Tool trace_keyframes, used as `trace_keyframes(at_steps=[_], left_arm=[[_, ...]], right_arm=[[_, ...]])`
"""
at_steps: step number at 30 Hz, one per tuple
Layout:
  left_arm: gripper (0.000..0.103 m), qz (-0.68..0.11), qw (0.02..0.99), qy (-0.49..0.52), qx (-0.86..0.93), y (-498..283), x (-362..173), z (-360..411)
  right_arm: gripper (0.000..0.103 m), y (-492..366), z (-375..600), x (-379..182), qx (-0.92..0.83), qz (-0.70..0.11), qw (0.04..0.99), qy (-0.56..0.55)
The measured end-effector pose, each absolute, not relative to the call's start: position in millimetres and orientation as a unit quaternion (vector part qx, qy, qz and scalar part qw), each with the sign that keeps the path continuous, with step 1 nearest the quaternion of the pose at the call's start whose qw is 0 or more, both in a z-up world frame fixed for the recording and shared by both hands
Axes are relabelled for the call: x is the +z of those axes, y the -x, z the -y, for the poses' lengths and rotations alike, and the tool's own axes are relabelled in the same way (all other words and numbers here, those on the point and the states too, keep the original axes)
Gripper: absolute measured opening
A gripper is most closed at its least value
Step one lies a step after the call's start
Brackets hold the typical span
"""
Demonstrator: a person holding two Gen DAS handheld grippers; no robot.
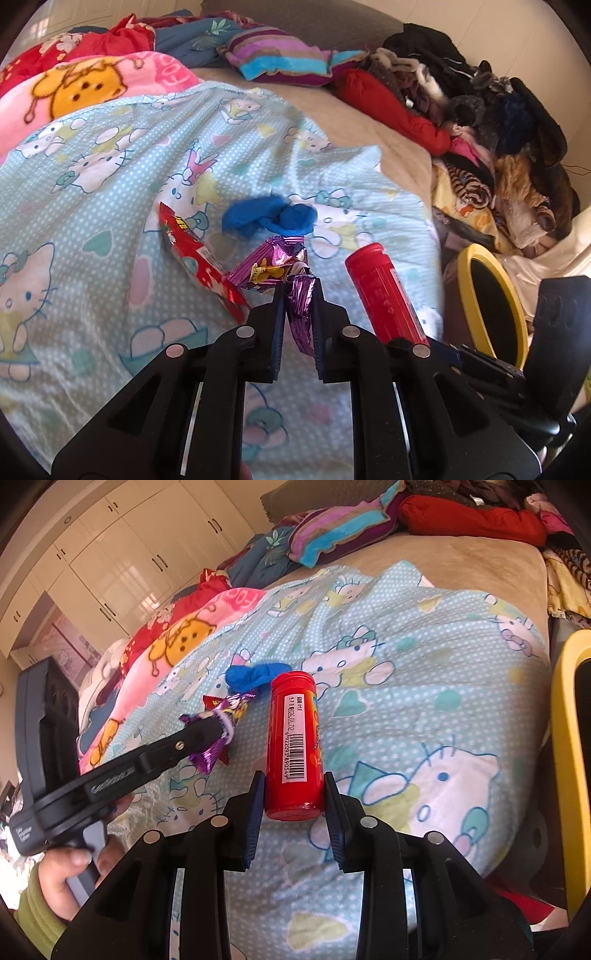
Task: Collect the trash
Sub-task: 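Grasp a purple candy wrapper with the left tool while the right tool grasps the red candy tube, then carry the purple wrapper and red candy tube over the yellow bin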
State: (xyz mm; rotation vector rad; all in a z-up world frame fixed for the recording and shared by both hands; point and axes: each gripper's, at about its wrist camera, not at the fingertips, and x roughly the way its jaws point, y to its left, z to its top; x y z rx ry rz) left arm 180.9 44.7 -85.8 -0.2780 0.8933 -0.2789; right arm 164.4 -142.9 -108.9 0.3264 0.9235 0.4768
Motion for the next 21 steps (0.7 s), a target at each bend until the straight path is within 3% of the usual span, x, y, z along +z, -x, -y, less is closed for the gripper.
trace_keyframes(at_steps=[9, 21], left_arm=[[0.008, -0.423, 0.885, 0.122, -0.151, -159.1, -67.4, -28.1], [0.008, -0.485, 0.853, 0.092, -0.167, -148.0, -97.9, 5.5]], right_arm=[[0.03, -157.3, 166.0, -95.8, 0.211, -0.42, 0.868, -0.159], [0.03, -153.5, 208.3, -84.0, 0.175, -0.401, 0.88, -0.187]])
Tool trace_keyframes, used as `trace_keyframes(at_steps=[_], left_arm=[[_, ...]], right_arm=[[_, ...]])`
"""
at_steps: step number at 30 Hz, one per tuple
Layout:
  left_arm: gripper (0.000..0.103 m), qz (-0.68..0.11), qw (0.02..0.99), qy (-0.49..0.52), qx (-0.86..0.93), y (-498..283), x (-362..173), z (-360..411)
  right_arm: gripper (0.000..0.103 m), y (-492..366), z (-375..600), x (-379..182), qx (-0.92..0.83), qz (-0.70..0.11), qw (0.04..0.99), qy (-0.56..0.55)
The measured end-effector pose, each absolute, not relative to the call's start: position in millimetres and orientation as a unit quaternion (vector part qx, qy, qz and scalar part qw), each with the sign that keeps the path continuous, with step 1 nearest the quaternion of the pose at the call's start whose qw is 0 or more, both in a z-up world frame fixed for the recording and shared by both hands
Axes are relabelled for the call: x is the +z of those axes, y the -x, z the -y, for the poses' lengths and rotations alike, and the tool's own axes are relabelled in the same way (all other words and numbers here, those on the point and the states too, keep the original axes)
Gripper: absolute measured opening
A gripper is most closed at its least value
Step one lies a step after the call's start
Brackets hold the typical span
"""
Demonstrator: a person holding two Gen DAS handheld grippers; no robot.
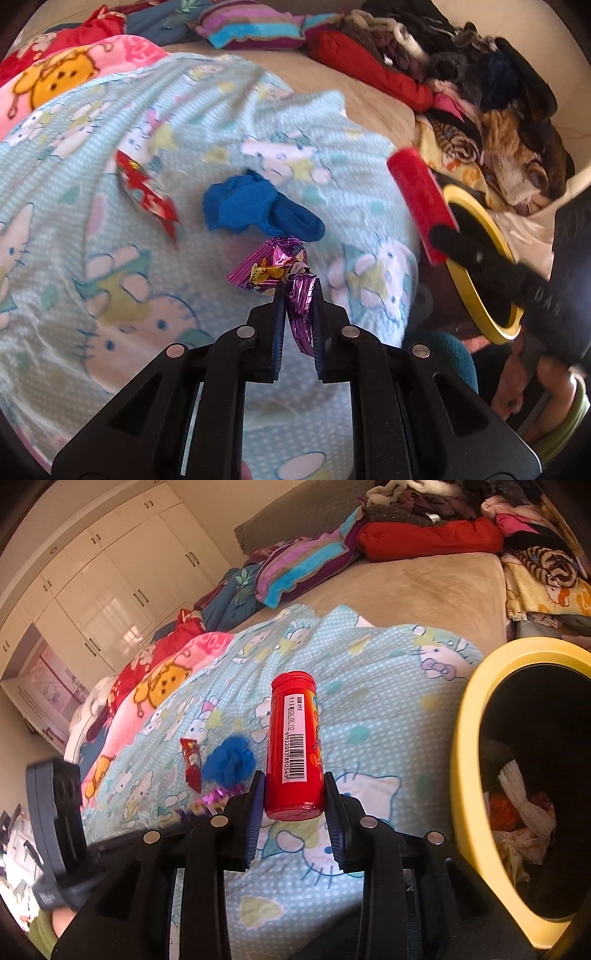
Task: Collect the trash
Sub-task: 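Carry the purple wrapper and red candy tube over the yellow bin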
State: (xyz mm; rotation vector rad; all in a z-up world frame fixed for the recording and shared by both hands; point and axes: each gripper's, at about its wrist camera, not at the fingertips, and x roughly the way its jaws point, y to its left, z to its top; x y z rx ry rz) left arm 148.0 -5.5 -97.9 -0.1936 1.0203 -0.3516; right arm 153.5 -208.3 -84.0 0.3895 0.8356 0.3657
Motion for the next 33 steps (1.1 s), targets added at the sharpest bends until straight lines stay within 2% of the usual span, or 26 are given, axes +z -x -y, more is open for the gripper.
trace_keyframes(at_steps=[11, 33], left_arm=[[0.008, -0.497, 0.83, 0.1, -0.233, -142.3, -106.1, 59.7], [0.008, -0.436, 0.848, 0.052, -0.297, -147.7, -58.0, 144.7]], right_arm=[[0.03, -145.5, 238.7, -71.2, 0.151, -0.38, 0.891, -0.196], [0.03, -128.1, 340.8, -59.4, 0.046, -0.343, 0.91, -0.23]])
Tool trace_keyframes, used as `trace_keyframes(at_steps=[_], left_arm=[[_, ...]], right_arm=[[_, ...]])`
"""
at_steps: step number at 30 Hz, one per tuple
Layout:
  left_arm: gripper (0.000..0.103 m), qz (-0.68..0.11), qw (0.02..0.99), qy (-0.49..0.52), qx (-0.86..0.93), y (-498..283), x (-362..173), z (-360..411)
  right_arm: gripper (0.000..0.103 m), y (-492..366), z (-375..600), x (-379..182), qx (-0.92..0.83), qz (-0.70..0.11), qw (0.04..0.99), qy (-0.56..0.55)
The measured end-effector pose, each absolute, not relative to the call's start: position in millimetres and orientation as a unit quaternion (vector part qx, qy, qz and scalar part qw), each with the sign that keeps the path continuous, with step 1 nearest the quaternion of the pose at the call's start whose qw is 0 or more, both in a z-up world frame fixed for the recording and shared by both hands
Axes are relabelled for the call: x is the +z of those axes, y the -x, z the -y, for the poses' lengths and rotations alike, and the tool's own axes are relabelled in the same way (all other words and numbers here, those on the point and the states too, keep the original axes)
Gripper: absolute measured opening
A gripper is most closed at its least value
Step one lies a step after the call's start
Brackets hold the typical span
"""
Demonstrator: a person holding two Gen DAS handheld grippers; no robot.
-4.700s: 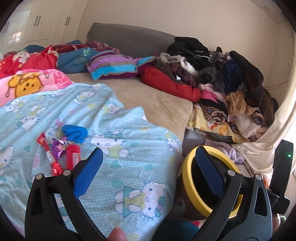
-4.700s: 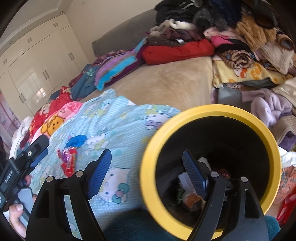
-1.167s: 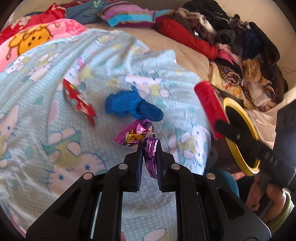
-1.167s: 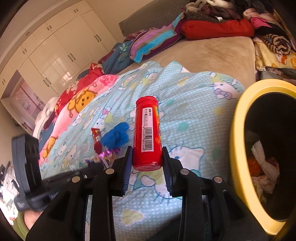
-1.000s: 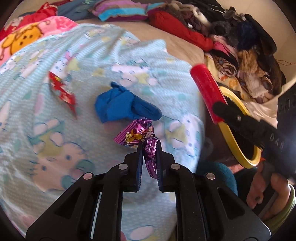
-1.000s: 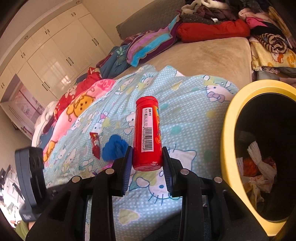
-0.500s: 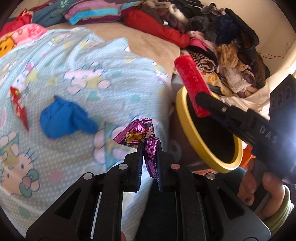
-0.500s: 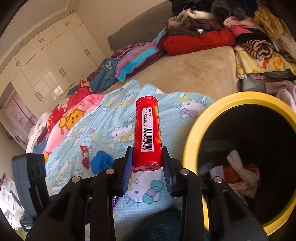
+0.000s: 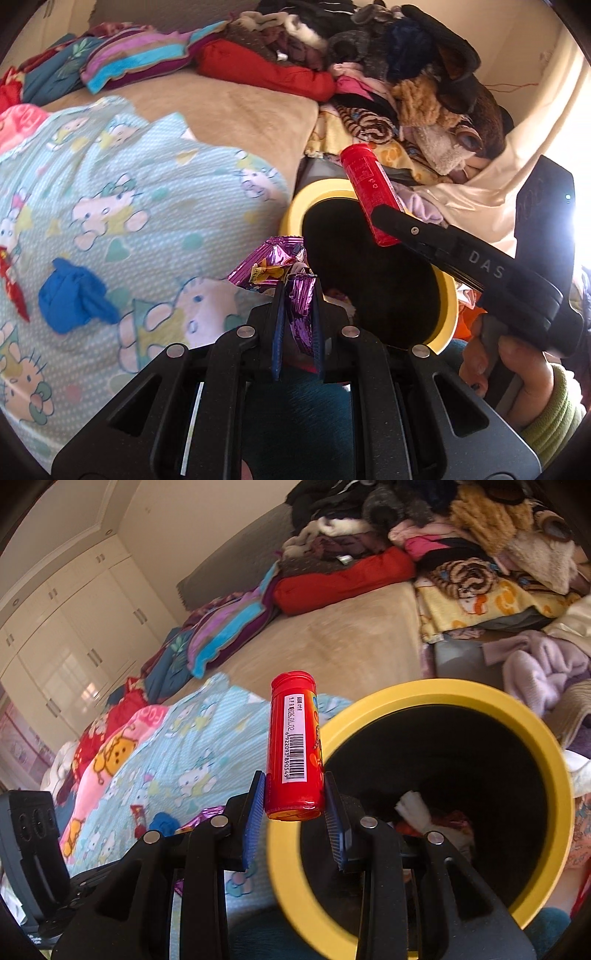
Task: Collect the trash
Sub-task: 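Carry the purple wrapper and red candy tube over the yellow bin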
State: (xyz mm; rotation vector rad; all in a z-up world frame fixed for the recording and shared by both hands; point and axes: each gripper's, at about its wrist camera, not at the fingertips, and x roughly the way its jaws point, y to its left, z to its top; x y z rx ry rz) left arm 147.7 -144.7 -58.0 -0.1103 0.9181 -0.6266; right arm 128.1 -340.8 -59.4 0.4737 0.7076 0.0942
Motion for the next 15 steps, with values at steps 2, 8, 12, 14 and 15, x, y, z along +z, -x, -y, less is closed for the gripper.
trace_keyframes(at_steps=[2, 8, 12, 14, 15], left_arm=[[0.008, -0.433, 0.847, 0.048, -0.303, -147.0, -55.4, 152.2], [0.008, -0.428, 0.846, 0.036, -0.317, -145.0, -50.9, 174.2], [0.008, -0.424, 0.844, 0.03, -0.326, -142.9, -49.7, 186.9], [0.008, -0.424, 0.843, 0.027, -0.331, -142.0, -49.6, 193.6], [0.008, -0.423, 0.842, 0.026, -0.333, -141.3, -49.6, 196.3]], right_arm=[[0.03, -125.4, 351.1, -59.8, 0.035, -0.341, 0.91, -0.233], [0.03, -119.7, 380.8, -64.2, 0.008, -0.342, 0.907, -0.246], [0.03, -116.6, 396.1, -70.2, -0.009, -0.346, 0.903, -0.255], [0.03, -115.2, 403.0, -72.3, -0.015, -0.346, 0.901, -0.262], [0.03, -114.3, 407.1, -73.4, -0.019, -0.346, 0.9, -0.264]])
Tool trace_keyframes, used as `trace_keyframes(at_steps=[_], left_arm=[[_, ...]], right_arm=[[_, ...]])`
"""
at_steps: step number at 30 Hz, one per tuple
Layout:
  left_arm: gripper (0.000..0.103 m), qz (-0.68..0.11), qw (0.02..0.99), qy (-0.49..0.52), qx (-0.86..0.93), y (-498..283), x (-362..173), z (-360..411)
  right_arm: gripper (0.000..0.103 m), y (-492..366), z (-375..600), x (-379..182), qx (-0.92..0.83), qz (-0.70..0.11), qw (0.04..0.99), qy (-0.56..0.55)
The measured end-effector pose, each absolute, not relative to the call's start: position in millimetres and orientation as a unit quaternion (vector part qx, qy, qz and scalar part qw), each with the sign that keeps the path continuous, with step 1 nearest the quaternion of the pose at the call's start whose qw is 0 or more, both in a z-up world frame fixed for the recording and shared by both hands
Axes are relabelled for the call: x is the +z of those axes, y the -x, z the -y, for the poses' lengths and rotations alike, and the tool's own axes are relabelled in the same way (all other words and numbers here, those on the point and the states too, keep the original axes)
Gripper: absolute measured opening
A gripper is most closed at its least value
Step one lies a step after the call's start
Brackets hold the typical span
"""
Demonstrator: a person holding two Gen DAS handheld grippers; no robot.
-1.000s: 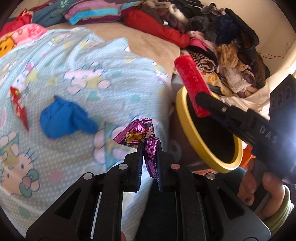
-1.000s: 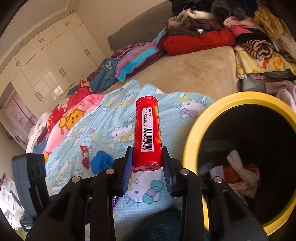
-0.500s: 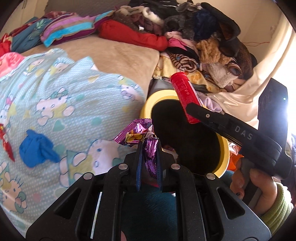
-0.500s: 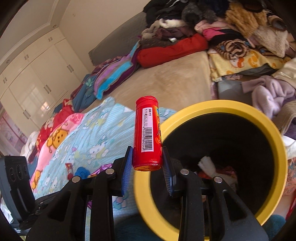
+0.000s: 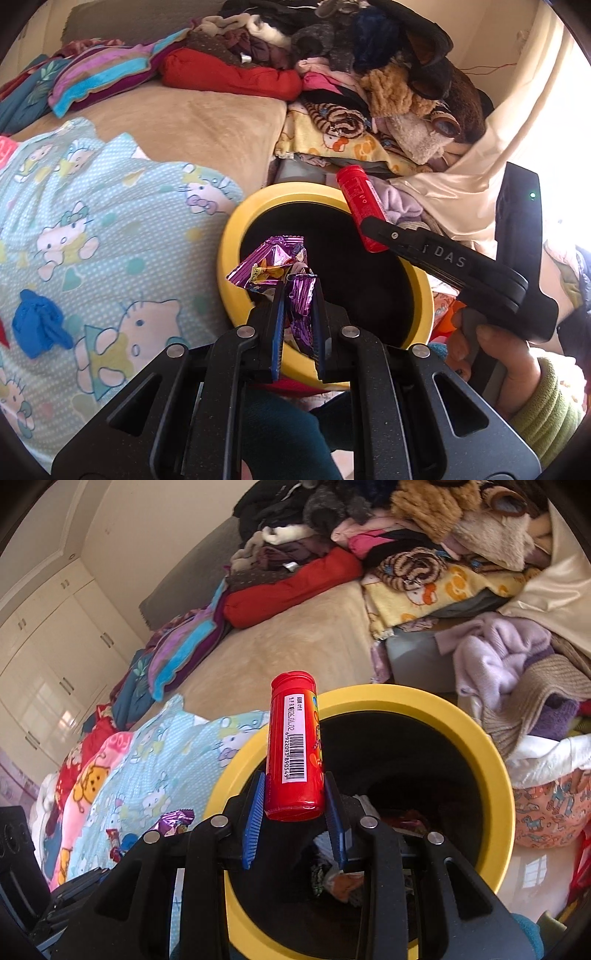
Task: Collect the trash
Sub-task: 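Carry the purple wrapper and red candy tube over the yellow bin, then open both tools to drop the wrapper and tube into the bin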
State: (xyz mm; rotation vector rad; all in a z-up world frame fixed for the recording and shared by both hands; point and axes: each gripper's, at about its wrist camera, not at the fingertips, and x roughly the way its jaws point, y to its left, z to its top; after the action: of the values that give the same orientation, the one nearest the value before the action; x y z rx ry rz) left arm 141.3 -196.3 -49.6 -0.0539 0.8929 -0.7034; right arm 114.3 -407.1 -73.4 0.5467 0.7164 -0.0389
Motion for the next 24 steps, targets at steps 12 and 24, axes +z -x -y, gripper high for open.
trace_keyframes(at_steps=[12, 24], left_arm=[[0.008, -0.422, 0.834, 0.013, -0.356, -137.8, -61.0, 229.2], [0.008, -0.432, 0.829, -0.005, -0.356, -141.5, -80.3, 250.7]], right_arm=[[0.03, -110.1, 437.6, -77.4, -0.051, -0.349, 0.901, -0.254], [0.03, -114.0, 445.8, -89.6, -0.038, -0.379, 0.888, -0.257]])
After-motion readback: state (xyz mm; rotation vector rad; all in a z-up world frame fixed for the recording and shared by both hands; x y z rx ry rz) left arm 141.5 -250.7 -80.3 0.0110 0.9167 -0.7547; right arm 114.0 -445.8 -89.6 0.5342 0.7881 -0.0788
